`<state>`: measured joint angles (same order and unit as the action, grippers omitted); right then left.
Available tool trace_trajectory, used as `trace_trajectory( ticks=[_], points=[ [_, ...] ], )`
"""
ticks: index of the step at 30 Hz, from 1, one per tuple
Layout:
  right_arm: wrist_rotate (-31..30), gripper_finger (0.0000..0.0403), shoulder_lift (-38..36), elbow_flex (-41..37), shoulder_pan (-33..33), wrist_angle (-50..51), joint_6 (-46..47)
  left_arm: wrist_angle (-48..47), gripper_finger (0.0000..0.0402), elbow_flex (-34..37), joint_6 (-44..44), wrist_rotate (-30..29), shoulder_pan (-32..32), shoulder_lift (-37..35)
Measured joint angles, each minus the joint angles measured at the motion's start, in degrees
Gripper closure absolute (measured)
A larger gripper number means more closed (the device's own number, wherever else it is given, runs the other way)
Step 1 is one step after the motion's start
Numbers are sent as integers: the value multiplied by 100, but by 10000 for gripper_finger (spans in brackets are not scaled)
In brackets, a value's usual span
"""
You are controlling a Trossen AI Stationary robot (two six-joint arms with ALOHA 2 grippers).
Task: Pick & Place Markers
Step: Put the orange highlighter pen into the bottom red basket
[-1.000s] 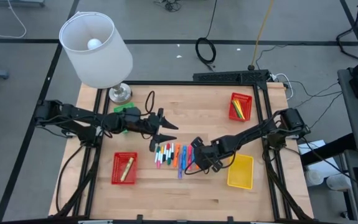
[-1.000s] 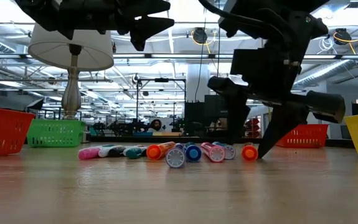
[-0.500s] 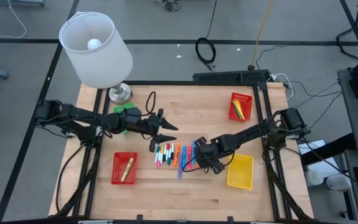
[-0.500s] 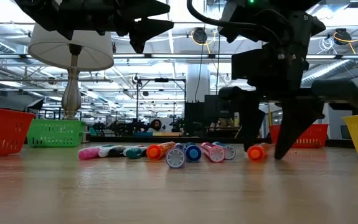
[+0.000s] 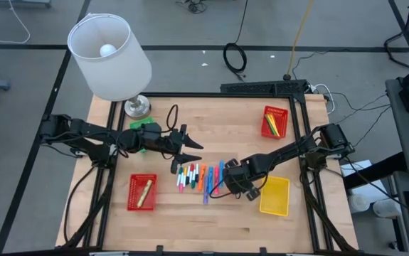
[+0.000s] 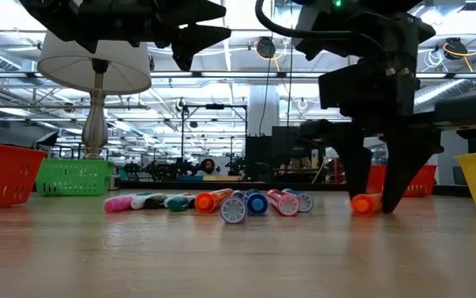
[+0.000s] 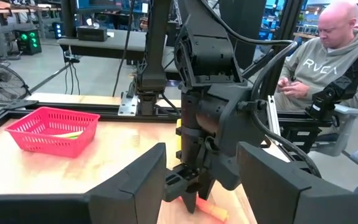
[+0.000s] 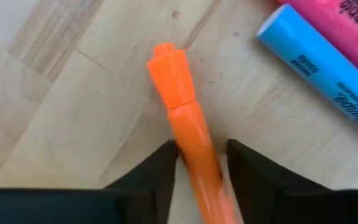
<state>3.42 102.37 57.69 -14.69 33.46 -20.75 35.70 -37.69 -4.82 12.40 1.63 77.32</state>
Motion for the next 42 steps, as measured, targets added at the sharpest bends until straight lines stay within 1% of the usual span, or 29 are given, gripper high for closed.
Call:
trace_trajectory(
  ticks=[5,8,13,17,21,26,29,32,35,37,40,42],
  points=[
    [22,331,-2,-2,-1,14,-137,2,198,0,0,0,0,0],
    [5,356,-7,-4,4,-65,-232,2,198,0,0,0,0,0],
    [-227,357,-29,-4,38,-413,65,-1,203,0,3,0,0,0],
    [-449,357,-254,-14,116,-494,385,-4,202,0,4,-2,0,0],
    [-764,357,-661,-54,220,-613,570,-18,201,0,13,-2,0,0],
    [-660,357,-1358,-39,370,-988,695,-39,197,2,23,-2,0,2],
    [-735,357,-1797,-266,527,-1773,805,-22,201,2,111,0,-35,2],
    [-801,357,-2230,-731,616,-2997,810,-18,205,2,217,-2,-79,2],
    [-1115,357,-2592,-1271,672,-4283,715,-118,205,2,226,0,-105,2],
    [-1276,357,-2743,-1597,732,-5192,620,-169,202,2,233,-2,-101,9],
    [-1223,357,-2793,-1945,819,-6392,574,-124,198,2,326,-51,-103,9],
    [-1219,357,-2777,-2053,837,-6867,569,-84,198,2,419,-310,-105,9]
  ],
)
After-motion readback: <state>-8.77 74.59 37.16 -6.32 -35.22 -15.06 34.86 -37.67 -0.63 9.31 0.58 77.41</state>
